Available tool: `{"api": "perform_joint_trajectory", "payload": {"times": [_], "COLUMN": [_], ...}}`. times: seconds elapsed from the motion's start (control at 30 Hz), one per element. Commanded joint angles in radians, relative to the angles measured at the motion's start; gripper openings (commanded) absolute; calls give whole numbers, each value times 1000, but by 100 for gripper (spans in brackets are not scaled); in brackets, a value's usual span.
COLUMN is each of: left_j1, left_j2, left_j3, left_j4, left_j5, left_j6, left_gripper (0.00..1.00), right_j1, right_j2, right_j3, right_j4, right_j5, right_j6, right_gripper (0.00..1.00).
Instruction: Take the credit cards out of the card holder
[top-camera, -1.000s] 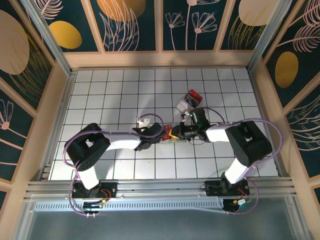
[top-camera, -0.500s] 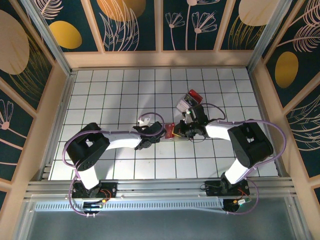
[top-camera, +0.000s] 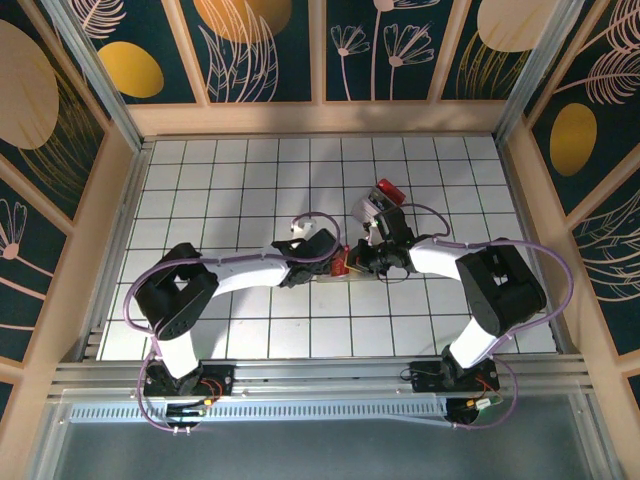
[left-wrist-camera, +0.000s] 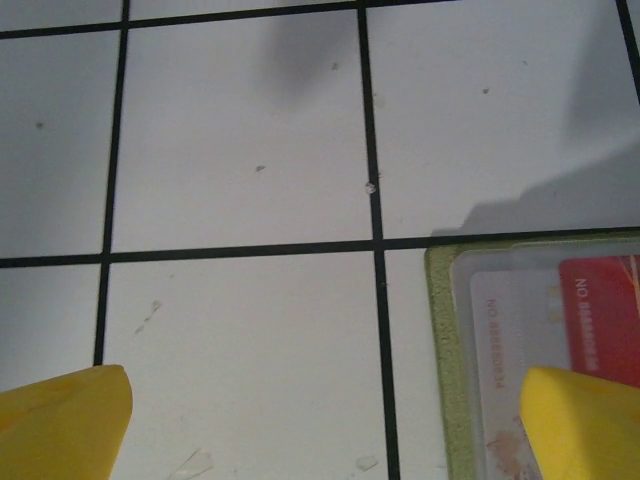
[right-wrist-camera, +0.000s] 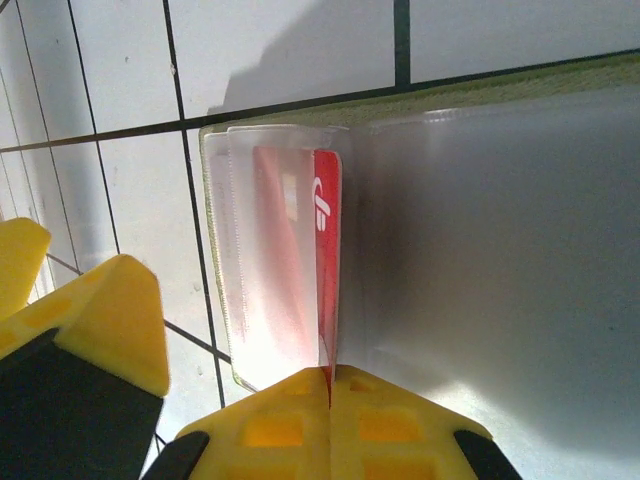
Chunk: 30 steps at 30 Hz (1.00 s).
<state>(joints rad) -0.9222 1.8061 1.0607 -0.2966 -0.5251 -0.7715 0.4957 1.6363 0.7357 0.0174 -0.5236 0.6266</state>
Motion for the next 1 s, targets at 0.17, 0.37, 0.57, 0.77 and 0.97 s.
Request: {"api": "perform_joint_trajectory", "payload": {"times": [0.17,0.37,0.57,0.77,0.97], "left_j1": [4,6,6,5,6], "left_j2": [128,160,136,96,58], "left_j3": [36,40,4,-60,-113], "left_j4": [-6,-60,-77,-90,-89], "left_j5": [-19,-33,-28,-21,-4], "left_j6": [56,38,7,-32,-60], "left_gripper": [99,99,99,99,99], "right_j1": [11,11,10,9,10], "right_j2": [-29,-47,-70,-76,-69], "right_j3": [33,41,47,56,30], "right_j4": [-63,-84,-116,-163,-95], "right_j5": [59,78,113,146,83], "right_j6": [-15,-20,-32,-54,-32], "right_gripper": [14,10,6,7,14]}}
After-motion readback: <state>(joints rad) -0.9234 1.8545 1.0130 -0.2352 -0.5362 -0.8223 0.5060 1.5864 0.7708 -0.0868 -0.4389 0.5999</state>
